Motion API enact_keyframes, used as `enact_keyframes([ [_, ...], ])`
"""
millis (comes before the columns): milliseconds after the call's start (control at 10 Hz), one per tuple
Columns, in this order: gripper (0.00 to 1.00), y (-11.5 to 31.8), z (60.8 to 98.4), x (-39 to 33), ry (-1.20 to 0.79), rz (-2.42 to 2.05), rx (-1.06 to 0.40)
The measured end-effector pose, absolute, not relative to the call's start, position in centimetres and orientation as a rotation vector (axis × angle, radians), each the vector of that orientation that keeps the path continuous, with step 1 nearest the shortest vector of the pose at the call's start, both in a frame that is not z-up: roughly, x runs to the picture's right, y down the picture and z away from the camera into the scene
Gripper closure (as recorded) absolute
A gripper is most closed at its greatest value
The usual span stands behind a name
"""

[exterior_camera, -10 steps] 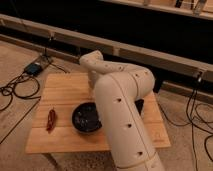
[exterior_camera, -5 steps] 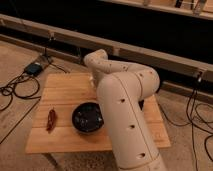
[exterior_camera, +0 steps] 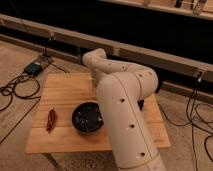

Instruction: Stand the bottle upright

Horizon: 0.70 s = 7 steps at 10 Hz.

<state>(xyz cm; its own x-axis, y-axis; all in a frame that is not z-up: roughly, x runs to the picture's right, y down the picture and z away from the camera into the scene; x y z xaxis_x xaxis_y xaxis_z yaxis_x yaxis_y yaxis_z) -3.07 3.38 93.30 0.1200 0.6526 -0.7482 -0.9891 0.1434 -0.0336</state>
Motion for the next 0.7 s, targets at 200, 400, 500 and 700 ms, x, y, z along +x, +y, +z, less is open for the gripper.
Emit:
enact_keyframes([
  [200,0.35,3.2,93.4,-3.8,0.638,1.241,-0.650],
  [400,0.35,2.8,93.7,-4.7,0.610,1.141,-0.660],
  [500,0.35,2.7,93.9,-5.1,0.604,1.109,-0.660],
  [700,0.35,2.0,94.2,-6.1,0.592,1.040,-0.649],
])
